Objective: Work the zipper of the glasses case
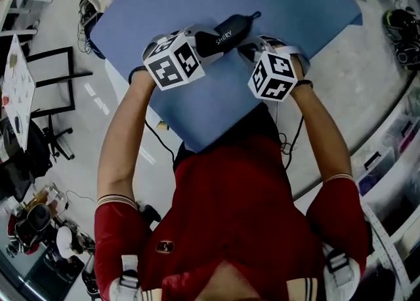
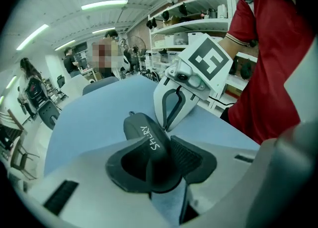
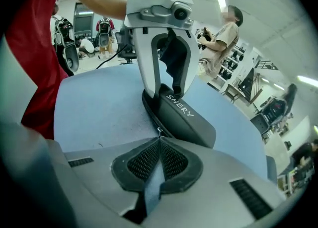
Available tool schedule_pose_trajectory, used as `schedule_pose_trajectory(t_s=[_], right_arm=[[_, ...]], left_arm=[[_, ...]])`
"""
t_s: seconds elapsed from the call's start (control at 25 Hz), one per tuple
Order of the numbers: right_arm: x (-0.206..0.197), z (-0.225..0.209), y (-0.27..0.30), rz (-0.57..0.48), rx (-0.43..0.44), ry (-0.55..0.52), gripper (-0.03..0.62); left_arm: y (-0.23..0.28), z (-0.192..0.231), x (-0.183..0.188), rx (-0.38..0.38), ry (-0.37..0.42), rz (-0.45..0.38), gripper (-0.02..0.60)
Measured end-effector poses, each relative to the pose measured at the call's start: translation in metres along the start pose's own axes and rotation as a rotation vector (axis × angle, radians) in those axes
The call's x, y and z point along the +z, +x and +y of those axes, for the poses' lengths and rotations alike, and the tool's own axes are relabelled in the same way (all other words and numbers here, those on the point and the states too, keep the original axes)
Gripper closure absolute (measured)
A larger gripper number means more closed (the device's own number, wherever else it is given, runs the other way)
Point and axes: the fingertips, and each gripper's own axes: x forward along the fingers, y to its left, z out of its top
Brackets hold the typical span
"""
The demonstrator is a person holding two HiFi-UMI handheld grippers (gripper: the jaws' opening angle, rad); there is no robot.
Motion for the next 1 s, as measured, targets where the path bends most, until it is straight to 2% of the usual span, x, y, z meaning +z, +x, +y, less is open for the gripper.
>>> schedule_pose_trajectory(t_s=[0.12, 0.44, 0.68, 1.0], right_arm=[[-0.004, 0.004, -0.002, 0.047, -0.042, 0.071, 0.594], [-0.003, 0.009, -0.005, 0.101, -0.147, 0.246, 0.594], [0.007, 0.022, -0.005, 0.087, -0.183, 0.382, 0.594], [0.035, 0.039, 0.007, 0.051, -0.197, 0.485, 0.594]], left_arm=[[0.002, -0.003, 0.003, -0.053, 0.037, -0.015, 0.459], [-0.002, 0.002, 0.005, -0.129, 0.039, -0.024, 0.460], [-0.002, -0.001, 0.004, -0.164, 0.039, -0.063, 0.463], [-0.001, 0.000, 0.007, -0.166, 0.027, -0.113, 0.466]])
